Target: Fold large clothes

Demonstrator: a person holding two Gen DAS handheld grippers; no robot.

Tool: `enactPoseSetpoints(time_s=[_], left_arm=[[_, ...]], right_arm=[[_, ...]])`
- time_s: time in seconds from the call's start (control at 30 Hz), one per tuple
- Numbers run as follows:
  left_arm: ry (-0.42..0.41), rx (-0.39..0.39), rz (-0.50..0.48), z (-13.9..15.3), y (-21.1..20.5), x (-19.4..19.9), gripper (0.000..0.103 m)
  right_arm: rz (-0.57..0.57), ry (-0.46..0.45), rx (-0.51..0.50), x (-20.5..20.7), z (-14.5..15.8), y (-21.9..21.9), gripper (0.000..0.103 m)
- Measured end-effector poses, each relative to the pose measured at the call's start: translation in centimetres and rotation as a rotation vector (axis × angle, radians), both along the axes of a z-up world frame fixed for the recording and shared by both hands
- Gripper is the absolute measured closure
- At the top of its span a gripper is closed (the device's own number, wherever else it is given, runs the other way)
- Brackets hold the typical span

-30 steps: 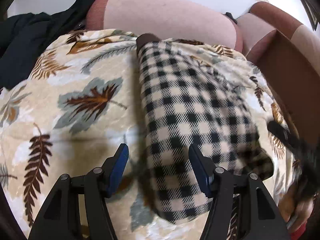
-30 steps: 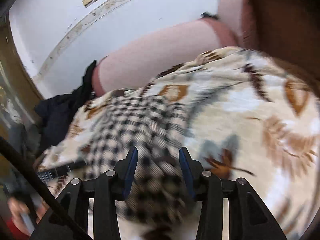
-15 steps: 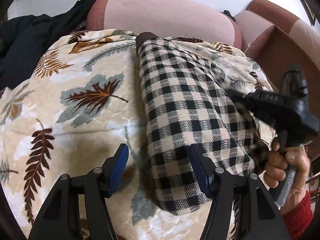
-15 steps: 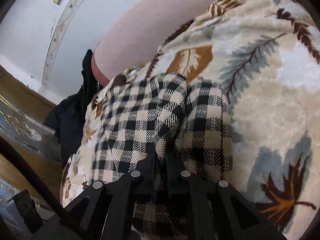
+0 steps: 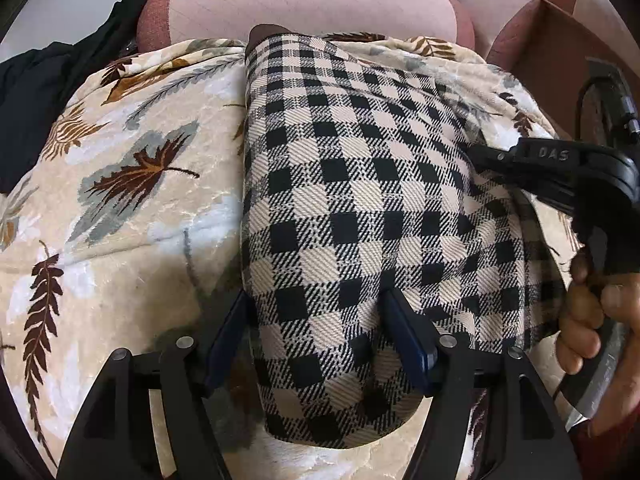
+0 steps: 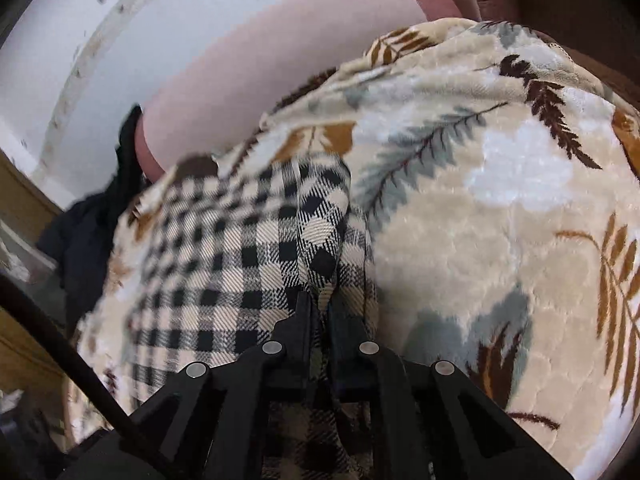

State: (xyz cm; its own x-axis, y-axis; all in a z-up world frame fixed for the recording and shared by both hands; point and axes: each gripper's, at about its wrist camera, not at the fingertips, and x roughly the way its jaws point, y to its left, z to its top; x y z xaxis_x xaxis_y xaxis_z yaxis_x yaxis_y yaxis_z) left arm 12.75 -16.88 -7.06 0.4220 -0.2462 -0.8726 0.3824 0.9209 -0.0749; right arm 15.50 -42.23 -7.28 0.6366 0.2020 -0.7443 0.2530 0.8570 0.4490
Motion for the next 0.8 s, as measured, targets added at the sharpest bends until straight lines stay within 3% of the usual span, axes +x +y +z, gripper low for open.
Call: enactPoseSetpoints(time_s=[0.07, 0.2, 0.3, 0.47, 0.53, 0.57, 0.6, 0.8], left_arm=[[0.014, -0.016, 0.008, 0.1, 0.3, 0.1, 0.034], [0.074, -0.092, 0.033, 0.4, 1.8, 0.6, 0.034], [0.070, -0.135, 0.045, 1.4, 2.8, -0.2, 0.034], [0.006, -0.135, 0.052, 2.7, 3.8, -1.9, 0.034], [0.002, -0.130, 0.059, 2.7, 3.8, -2.0, 0.034], [0.008, -0.117, 0.064, 2.5, 3.7, -1.9, 0.034], [0.010, -0.111, 0.068, 2.4, 3.8, -1.8, 0.034], [0.060, -0.051, 0.069, 0.0, 2.8, -1.6, 0.034]], right_arm=[[-0.005, -0.024, 0.022, -0.6, 0.9, -0.5, 0.088], [0.005, -0.058, 0.110, -2.5, 2.2, -2.2, 0.062], [0.054, -0.049, 0.116, -4.4, 2.2, -2.1, 0.062], [0.177, 0.011, 0.068, -6.8, 0.1, 0.8, 0.062], [0.213, 0.038, 0.037, -7.3, -0.6, 1.9, 0.066], [0.216, 0.048, 0.011, -7.3, -0.6, 2.2, 0.082], [0.212, 0.047, 0.003, -7.4, -0.5, 2.0, 0.089], [0.124, 0.037, -0.033, -7.0, 0.5, -0.2, 0.094]])
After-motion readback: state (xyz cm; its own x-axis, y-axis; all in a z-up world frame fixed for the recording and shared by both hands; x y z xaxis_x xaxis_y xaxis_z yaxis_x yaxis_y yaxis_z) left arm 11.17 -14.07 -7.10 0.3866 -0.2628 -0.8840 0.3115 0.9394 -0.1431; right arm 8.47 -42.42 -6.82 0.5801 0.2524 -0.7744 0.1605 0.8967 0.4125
